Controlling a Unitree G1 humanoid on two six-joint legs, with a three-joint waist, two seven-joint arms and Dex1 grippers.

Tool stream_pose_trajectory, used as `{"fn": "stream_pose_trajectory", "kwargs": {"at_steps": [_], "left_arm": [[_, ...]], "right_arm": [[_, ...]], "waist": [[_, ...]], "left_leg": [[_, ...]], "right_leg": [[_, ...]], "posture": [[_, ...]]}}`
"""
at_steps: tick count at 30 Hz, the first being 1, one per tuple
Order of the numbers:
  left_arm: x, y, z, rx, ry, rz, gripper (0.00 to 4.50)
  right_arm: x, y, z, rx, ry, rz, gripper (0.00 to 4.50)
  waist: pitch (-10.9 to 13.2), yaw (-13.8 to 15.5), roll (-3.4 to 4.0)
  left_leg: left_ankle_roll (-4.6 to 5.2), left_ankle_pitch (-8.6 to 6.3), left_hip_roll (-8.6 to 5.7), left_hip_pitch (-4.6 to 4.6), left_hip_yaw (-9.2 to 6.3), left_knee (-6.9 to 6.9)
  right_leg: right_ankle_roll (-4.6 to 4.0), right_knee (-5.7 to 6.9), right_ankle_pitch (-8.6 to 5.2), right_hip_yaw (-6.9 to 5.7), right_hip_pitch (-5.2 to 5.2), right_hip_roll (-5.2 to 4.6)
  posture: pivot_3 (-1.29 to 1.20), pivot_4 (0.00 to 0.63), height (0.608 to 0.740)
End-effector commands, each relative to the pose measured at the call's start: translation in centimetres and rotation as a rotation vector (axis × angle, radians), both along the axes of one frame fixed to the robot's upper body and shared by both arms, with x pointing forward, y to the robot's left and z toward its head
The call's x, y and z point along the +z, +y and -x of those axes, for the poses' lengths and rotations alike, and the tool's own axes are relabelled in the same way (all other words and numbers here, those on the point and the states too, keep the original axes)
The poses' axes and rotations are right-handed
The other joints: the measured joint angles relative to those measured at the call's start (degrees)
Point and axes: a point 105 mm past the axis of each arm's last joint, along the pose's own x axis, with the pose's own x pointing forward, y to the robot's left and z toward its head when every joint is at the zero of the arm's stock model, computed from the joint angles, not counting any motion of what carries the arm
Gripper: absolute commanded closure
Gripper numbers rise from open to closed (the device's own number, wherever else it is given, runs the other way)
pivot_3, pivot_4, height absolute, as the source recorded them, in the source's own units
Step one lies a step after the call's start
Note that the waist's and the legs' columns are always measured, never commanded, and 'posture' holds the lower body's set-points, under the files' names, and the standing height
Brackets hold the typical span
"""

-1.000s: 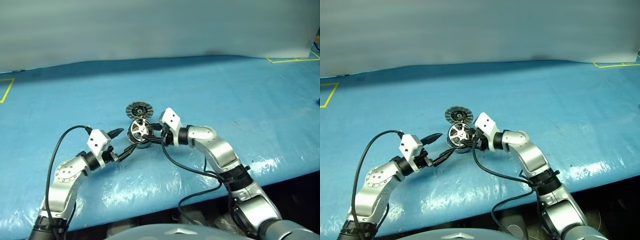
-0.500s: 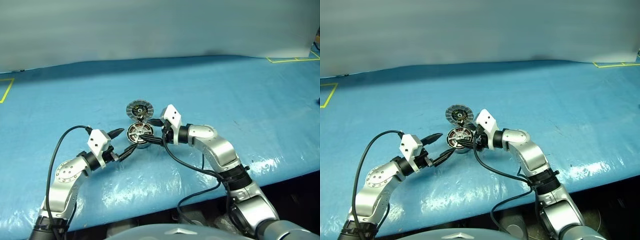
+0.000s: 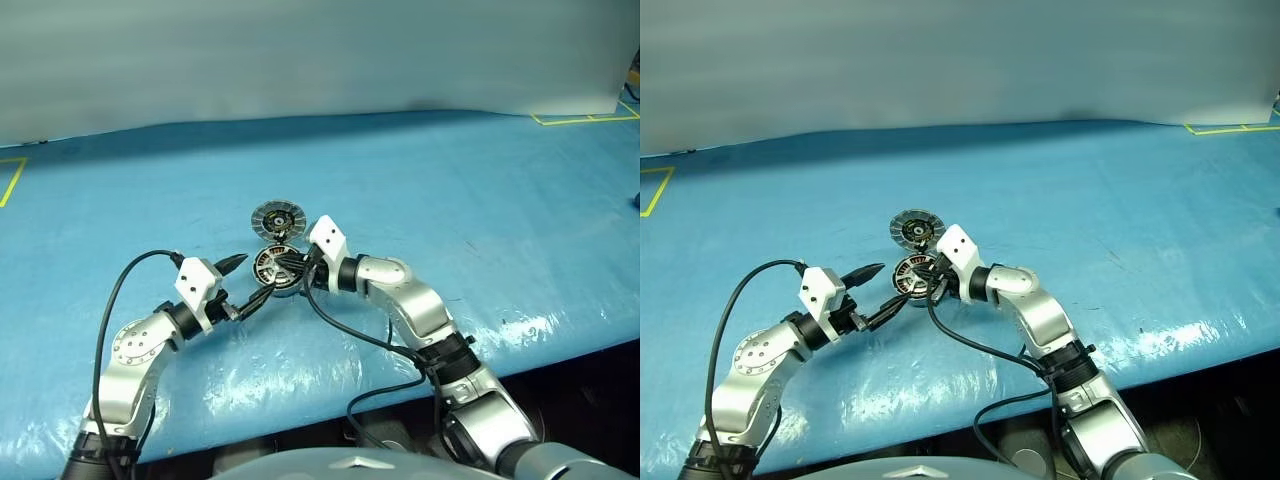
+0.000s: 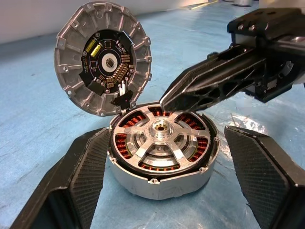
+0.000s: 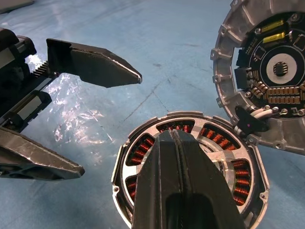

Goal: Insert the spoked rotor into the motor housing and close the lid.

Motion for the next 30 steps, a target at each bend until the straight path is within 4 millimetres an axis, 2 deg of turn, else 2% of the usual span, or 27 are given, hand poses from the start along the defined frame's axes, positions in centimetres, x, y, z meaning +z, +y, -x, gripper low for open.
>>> {"fn": "stream_pose_trajectory", "kwargs": {"at_steps": [1, 6, 9, 13, 19, 21, 24, 26, 30], "left_arm": [[1.0, -0.2, -0.2, -0.005, -0.049, 0.004, 0.37], [0.9, -0.4, 0.0, -0.013, -0.04, 0.005, 0.37], [0.8, -0.4, 0.2, -0.014, -0.038, 0.002, 0.37], [0.8, -0.4, 0.1, -0.011, -0.039, 0.006, 0.37], [0.9, -0.1, -0.1, -0.001, -0.045, 0.003, 0.37], [0.9, -0.2, -0.1, -0.002, -0.047, 0.002, 0.37], [1.4, 0.1, -0.6, 0.024, -0.064, 0.027, 0.37], [1.7, 0.7, -1.0, 0.061, -0.065, 0.053, 0.37], [2.1, 1.8, -1.4, 0.11, -0.067, 0.084, 0.37]], "right_arm": [[0.8, 0.7, -0.3, 0.005, -0.051, -0.003, 4.48], [-0.8, 0.5, -0.6, -0.011, -0.028, 0.07, 4.48], [-2.7, 0.1, -0.8, -0.036, 0.022, 0.15, 4.48], [-5.6, -0.9, -0.1, -0.006, 0.043, 0.344, 4.48], [-5.5, -1.0, 0.9, 0.019, 0.064, 0.317, 4.48], [-5.1, -0.9, 1.0, 0.025, 0.049, 0.292, 4.48], [-1.6, -0.2, 1.2, 0.032, 0.031, 0.062, 4.48], [0.5, -0.5, 1.4, 0.031, 0.01, -0.059, 4.48], [2.8, -1.8, 2.1, 0.037, -0.014, -0.166, 4.48]], "waist": [[0.0, 0.0, 0.0], [0.0, 0.0, 0.0], [0.0, -0.2, 0.0], [-0.1, -0.3, 0.09], [-0.3, -0.2, 0.08], [-0.3, -0.2, 0.09], [-0.3, 0.0, 0.08], [-0.2, 0.0, 0.06], [-0.2, 0.0, 0.09]], "left_leg": [[-0.01, 0.0, 0.0, 0.0, 0.0, 0.0], [-0.05, 0.03, 0.0, 0.0, 0.01, -0.01], [-0.03, 0.02, 0.01, 0.04, 0.0, -0.01], [0.0, 0.0, 0.03, 0.1, -0.03, -0.01], [0.01, 0.0, 0.06, 0.23, -0.06, -0.01], [0.02, -0.01, 0.05, 0.23, -0.05, -0.01], [0.03, -0.02, 0.05, 0.22, -0.06, -0.03], [0.03, -0.01, 0.08, 0.11, -0.09, -0.04], [0.03, -0.02, 0.07, 0.01, -0.08, -0.05]], "right_leg": [[-0.01, 0.0, -0.01, 0.0, 0.0, 0.0], [-0.01, -0.01, 0.0, 0.01, 0.0, 0.0], [-0.02, 0.02, -0.01, 0.01, 0.01, 0.01], [-0.04, 0.07, -0.03, -0.01, 0.05, 0.02], [-0.06, 0.09, -0.04, 0.0, 0.16, -0.01], [-0.06, 0.09, -0.04, 0.0, 0.16, -0.02], [-0.07, 0.08, -0.04, 0.0, 0.16, -0.02], [-0.06, 0.06, -0.04, -0.02, 0.09, -0.02], [-0.05, 0.04, -0.02, -0.02, 0.0, -0.01]], "posture": [[0.0, 0.15, 0.74], [0.0, 0.15, 0.74], [0.0, 0.15, 0.74], [0.0, 0.15, 0.74], [0.0, 0.15, 0.74], [0.0, 0.15, 0.74], [0.0, 0.15, 0.74], [0.0, 0.15, 0.74], [0.0, 0.15, 0.74]]}}
